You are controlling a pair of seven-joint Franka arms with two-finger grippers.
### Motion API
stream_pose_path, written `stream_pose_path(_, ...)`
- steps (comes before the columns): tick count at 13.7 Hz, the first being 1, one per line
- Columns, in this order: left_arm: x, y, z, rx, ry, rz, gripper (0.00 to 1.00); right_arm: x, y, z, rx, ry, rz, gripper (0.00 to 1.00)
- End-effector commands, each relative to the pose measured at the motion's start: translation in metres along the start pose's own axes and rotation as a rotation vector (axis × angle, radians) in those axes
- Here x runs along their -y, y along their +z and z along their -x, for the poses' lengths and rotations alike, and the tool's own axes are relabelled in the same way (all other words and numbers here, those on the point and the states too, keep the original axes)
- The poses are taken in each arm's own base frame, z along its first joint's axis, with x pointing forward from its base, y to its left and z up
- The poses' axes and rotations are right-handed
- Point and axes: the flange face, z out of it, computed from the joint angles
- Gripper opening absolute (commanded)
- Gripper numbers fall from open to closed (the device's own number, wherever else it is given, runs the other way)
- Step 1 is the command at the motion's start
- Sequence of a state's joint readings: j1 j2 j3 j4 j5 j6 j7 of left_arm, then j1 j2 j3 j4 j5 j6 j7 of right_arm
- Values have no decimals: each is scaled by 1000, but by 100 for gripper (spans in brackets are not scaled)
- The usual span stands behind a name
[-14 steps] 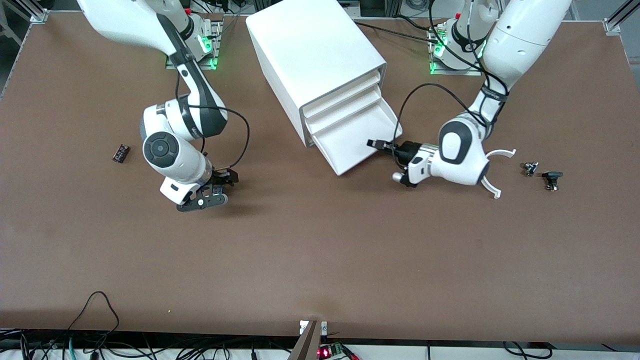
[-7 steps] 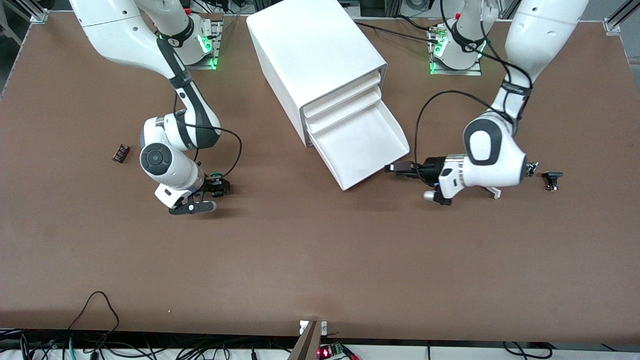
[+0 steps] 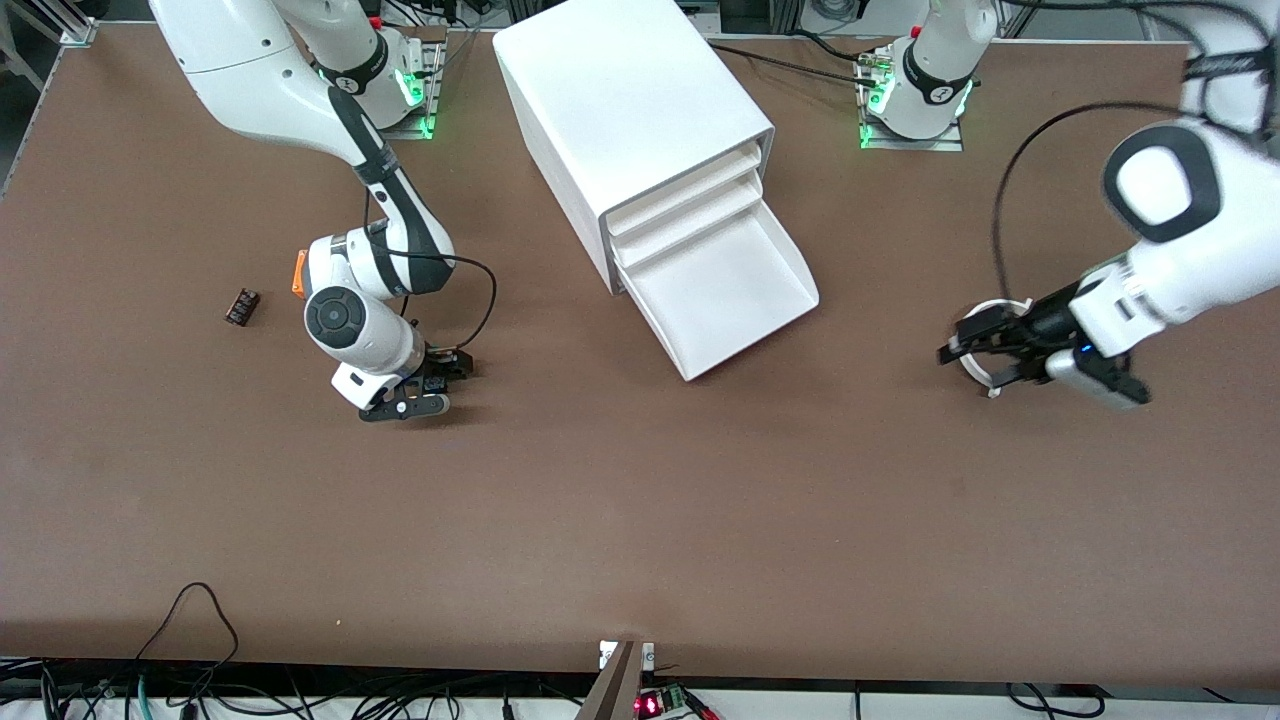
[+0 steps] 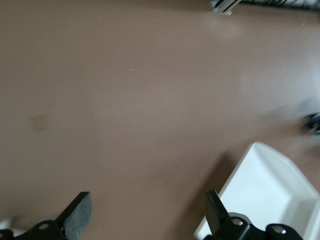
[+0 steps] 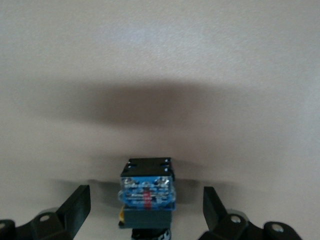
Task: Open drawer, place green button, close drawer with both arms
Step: 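Draw the left gripper back while the right gripper lifts the green button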
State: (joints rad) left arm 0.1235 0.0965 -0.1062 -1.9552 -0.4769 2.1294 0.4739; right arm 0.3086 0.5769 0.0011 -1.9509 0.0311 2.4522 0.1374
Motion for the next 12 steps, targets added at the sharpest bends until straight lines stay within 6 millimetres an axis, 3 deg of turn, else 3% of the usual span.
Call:
stream_pose_path(1,-11,-82,23,81,35,-192,100,1,-5,10,-6,-27,-1,100)
stream_pose_path(2,-16,-109,26,113,13,-276,100,1,-5,10,-6,-50,-1,91)
stream_pose_path(5,-33,-146,33,165,-142,-426,100,1,-2,13,3,-105,0,56)
stream_pose_path(9,-32,-151,34,168,-212,-456,100,3,-5,11,0,-111,-2,36)
stream_pose_path(12,-32,-151,33,162,-234,-458,100,16,-21,2,-34,-119,-15,31)
